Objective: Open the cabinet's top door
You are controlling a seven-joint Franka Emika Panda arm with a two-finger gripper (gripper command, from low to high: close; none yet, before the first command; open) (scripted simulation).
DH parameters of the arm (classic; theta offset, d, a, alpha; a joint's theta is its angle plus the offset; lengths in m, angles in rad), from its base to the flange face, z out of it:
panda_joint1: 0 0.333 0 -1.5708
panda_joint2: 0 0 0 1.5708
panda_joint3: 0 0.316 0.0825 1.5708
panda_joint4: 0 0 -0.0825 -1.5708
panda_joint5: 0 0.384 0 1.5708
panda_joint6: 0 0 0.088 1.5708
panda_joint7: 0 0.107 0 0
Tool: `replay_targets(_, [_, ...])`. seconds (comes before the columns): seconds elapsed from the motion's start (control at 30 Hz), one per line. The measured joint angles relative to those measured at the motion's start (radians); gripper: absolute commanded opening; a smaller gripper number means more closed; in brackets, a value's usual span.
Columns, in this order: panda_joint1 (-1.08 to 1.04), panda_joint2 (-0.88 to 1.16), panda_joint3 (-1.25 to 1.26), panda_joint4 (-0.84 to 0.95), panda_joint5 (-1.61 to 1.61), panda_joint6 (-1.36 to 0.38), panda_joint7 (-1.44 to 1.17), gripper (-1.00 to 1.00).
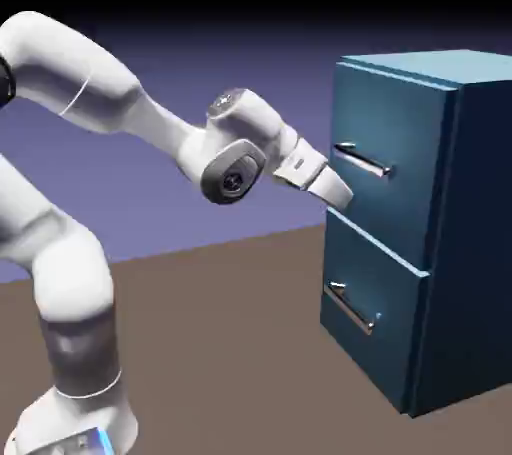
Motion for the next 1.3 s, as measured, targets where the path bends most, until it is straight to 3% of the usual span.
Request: replay_targets(1.3, [0.457, -0.273, -0.521, 0.061, -1.696, -0.235, 0.358, 0.00])
